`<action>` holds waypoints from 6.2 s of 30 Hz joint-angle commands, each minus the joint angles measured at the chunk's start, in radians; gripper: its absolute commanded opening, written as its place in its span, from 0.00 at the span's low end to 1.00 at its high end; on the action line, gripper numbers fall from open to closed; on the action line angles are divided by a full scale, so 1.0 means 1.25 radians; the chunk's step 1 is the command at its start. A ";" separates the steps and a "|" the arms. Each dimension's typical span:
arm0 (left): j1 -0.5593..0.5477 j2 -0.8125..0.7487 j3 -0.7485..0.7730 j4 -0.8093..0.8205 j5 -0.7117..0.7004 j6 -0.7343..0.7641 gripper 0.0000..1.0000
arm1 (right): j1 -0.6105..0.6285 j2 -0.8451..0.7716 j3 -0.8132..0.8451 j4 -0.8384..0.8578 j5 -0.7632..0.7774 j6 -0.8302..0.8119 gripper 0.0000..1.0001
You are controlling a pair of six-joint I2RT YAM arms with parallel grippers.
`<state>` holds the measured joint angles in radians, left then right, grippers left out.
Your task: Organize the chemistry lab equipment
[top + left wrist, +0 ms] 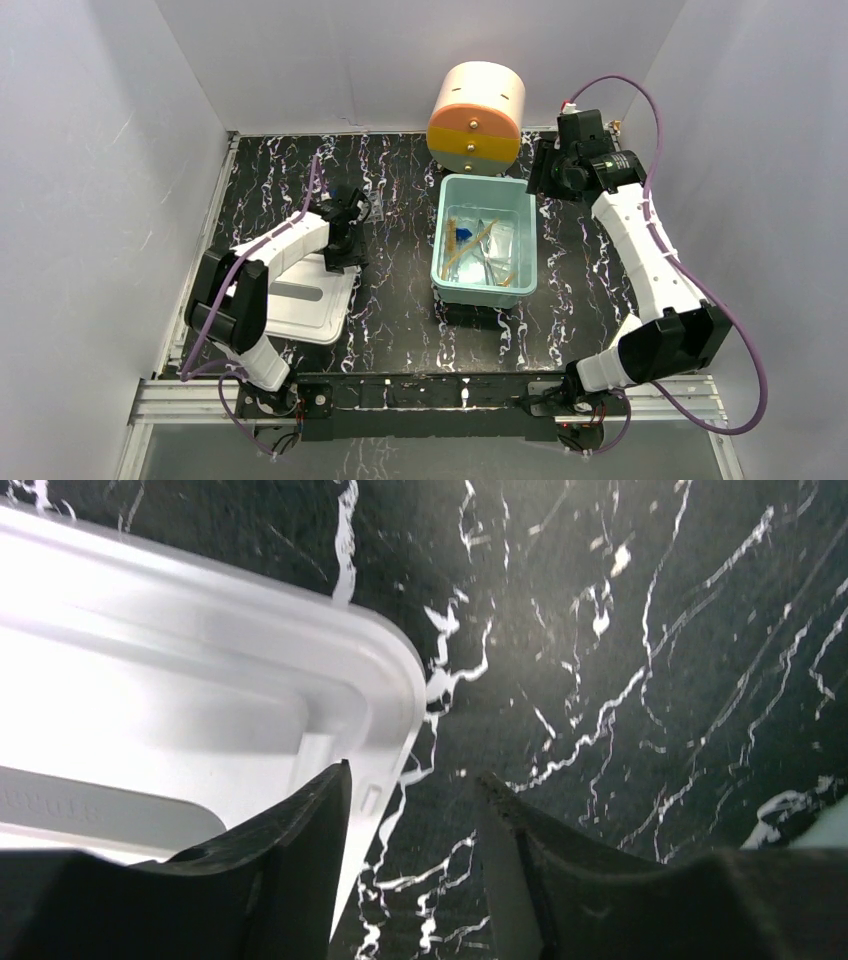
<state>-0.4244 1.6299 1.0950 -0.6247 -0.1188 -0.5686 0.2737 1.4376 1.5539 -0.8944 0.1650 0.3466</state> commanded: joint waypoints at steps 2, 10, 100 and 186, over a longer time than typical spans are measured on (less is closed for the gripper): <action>0.005 0.027 0.017 0.037 -0.074 0.021 0.43 | 0.003 -0.045 0.044 0.021 -0.041 0.020 0.62; 0.007 0.077 -0.012 0.090 -0.079 0.007 0.42 | 0.017 -0.037 0.065 0.038 -0.080 0.032 0.59; 0.168 -0.177 0.218 -0.052 0.355 -0.241 0.49 | 0.484 0.302 -0.160 0.880 -0.552 0.385 0.23; 0.120 -0.214 0.265 -0.082 1.163 0.422 0.00 | 0.072 0.069 -0.149 0.775 -1.249 0.180 0.56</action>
<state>-0.2710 1.3899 1.3834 -0.6842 1.3422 -0.0799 0.4011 1.5345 1.3201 -0.0414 -1.4361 0.5125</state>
